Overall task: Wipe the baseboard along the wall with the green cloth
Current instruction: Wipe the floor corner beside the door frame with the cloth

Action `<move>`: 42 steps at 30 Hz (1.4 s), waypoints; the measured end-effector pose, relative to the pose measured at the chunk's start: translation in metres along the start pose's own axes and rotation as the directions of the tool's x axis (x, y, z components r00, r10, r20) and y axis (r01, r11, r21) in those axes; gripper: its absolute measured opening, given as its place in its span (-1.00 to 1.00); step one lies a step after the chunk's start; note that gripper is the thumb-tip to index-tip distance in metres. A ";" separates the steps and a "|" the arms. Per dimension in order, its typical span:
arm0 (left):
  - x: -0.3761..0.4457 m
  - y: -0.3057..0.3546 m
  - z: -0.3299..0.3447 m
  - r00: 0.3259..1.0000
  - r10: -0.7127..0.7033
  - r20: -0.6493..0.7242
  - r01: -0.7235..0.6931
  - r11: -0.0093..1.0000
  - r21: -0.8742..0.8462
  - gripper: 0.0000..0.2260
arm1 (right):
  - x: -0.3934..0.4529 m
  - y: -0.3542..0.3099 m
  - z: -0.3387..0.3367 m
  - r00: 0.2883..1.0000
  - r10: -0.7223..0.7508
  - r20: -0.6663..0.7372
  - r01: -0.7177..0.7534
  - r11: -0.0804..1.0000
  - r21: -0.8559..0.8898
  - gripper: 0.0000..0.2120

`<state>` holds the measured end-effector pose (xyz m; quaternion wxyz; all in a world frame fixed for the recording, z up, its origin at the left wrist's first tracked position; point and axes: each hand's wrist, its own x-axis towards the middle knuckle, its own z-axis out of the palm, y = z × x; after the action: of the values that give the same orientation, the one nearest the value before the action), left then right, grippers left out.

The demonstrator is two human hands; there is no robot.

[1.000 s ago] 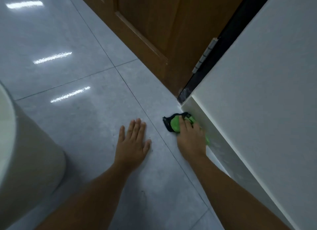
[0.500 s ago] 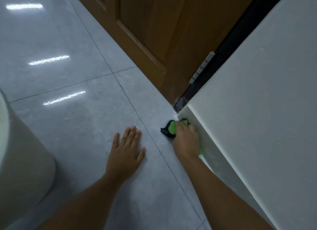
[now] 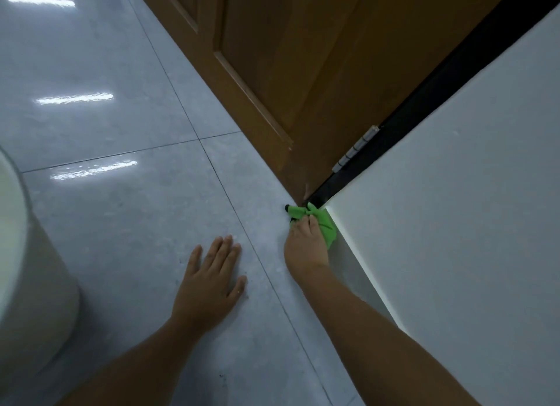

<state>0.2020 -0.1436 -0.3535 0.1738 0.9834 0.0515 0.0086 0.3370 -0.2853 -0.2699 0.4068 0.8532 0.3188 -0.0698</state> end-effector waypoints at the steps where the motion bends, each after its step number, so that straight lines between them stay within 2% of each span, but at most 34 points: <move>1: 0.000 -0.001 0.000 1.000 0.001 0.002 -0.001 1.000 -0.009 -0.41 | -0.011 -0.002 0.004 0.999 -0.004 0.036 0.003 1.000 0.020 -0.58; 4: 0.000 -0.001 -0.001 1.000 -0.004 0.014 0.005 0.999 -0.041 -0.38 | -0.070 -0.011 0.031 0.986 0.067 0.154 -0.089 0.986 0.140 -0.56; 7: 0.000 -0.001 -0.002 1.000 0.001 0.015 -0.001 0.998 -0.056 -0.36 | -0.121 -0.006 0.056 0.972 0.103 0.211 -0.159 0.951 0.264 -0.50; 9: 0.001 0.000 -0.002 1.000 0.000 0.005 0.000 0.998 -0.055 -0.38 | -0.127 0.003 0.063 0.981 0.108 0.164 -0.155 0.939 0.307 -0.49; 13: 0.000 0.002 -0.002 1.000 -0.006 -0.016 0.005 0.999 -0.039 -0.42 | -0.084 0.010 0.038 0.980 0.129 -0.149 -0.050 0.894 0.446 -0.49; 15: 0.000 0.001 -0.001 1.000 -0.002 -0.016 0.002 1.000 -0.023 -0.43 | -0.050 0.007 0.016 0.978 0.099 -0.185 -0.002 0.886 0.463 -0.42; 18: 0.000 0.001 0.000 1.000 0.006 -0.029 -0.006 1.000 -0.004 -0.43 | -0.001 0.003 0.002 0.996 0.089 0.017 -0.082 0.806 0.586 -0.25; 20: -0.001 0.001 0.001 0.999 0.006 -0.036 -0.005 1.000 0.015 -0.43 | 0.024 0.001 -0.002 0.978 0.081 0.192 -0.186 0.749 0.636 -0.24; 21: 0.000 0.000 0.001 0.999 0.005 -0.037 -0.004 1.000 0.022 -0.43 | 0.032 0.001 -0.003 0.971 0.090 0.222 -0.212 0.752 0.624 -0.27; 25: -0.001 0.001 -0.001 1.000 -0.002 -0.010 0.002 1.000 0.030 -0.42 | 0.010 -0.003 0.008 0.979 0.113 0.170 -0.192 0.790 0.583 -0.36; 28: -0.001 0.003 -0.006 1.000 -0.006 0.008 0.006 1.000 0.008 -0.42 | -0.058 -0.011 0.047 0.972 0.183 0.148 -0.235 0.746 0.623 -0.41; 30: -0.001 0.003 -0.006 1.000 -0.010 0.003 0.010 1.000 -0.004 -0.43 | -0.111 -0.012 0.075 0.968 0.184 0.171 -0.251 0.705 0.663 -0.37; 32: -0.001 0.003 -0.005 1.000 -0.013 -0.002 0.013 1.000 0.000 -0.43 | -0.145 -0.008 0.089 0.965 0.153 0.215 -0.259 0.708 0.657 -0.27; 34: -0.001 0.003 -0.005 1.000 -0.013 -0.005 0.013 1.000 -0.001 -0.42 | -0.146 0.002 0.074 0.955 0.148 0.258 -0.286 0.692 0.663 -0.32; 35: -0.001 0.003 -0.004 1.000 -0.013 -0.009 0.013 1.000 0.000 -0.42 | -0.137 0.006 0.063 0.945 0.196 0.261 -0.324 0.661 0.676 -0.38; 36: -0.001 0.004 -0.003 1.000 -0.014 -0.011 0.014 1.000 0.002 -0.42 | -0.125 0.008 0.050 0.946 0.270 0.183 -0.317 0.632 0.708 -0.44; 38: 0.000 0.004 -0.003 1.000 -0.016 -0.026 0.016 1.000 0.005 -0.42 | -0.089 0.015 0.022 0.938 0.346 -0.008 -0.238 0.662 0.711 -0.51; 40: 0.000 0.004 -0.003 0.999 -0.011 -0.034 0.012 1.000 0.020 -0.42 | -0.045 0.023 0.000 0.900 0.392 -0.190 -0.183 0.735 0.653 -0.53; 42: 0.000 0.003 -0.003 1.000 -0.013 -0.023 0.014 0.999 0.029 -0.42 | -0.011 0.026 -0.014 0.892 0.368 -0.262 -0.179 0.820 0.544 -0.65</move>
<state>0.2019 -0.1457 -0.3492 0.1587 0.9853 0.0602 0.0179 0.3419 -0.2924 -0.2396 0.1096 0.9650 0.2292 0.0645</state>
